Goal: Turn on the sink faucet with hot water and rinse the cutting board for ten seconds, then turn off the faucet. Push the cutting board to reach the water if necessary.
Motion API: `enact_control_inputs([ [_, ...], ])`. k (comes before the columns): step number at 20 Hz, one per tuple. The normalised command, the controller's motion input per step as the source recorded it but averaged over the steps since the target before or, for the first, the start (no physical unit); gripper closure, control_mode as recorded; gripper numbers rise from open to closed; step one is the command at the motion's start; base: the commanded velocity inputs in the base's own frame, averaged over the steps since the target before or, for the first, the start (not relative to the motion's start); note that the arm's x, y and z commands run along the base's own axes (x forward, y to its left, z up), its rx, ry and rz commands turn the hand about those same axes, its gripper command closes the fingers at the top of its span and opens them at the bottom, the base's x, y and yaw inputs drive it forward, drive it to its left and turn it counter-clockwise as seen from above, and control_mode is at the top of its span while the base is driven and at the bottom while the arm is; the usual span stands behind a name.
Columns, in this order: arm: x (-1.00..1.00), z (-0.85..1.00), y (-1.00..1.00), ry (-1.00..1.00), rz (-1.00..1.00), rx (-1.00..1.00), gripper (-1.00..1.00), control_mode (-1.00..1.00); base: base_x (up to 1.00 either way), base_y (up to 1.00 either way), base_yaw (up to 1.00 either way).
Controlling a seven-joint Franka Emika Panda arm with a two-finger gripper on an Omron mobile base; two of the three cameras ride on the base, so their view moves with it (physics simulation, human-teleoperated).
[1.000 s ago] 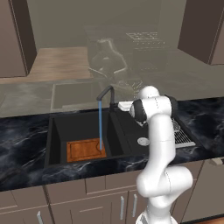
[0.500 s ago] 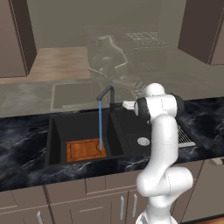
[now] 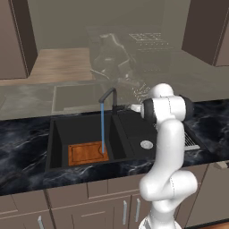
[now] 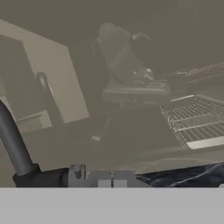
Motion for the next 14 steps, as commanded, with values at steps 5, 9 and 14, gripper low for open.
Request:
enact_control_inputs([
  [5,-0.26,0.00,-0.05,0.13,0.00,0.00,1.00,-1.00,0.00,0.00,0.00],
  [9,-0.12,0.04,0.01,0.06,0.00,0.00,1.00,-1.00,0.00,0.00,0.00],
  [14,0.00,0.07,0.08,0.09,0.10,0.00,1.00,-1.00,0.00,0.00,0.00],
])
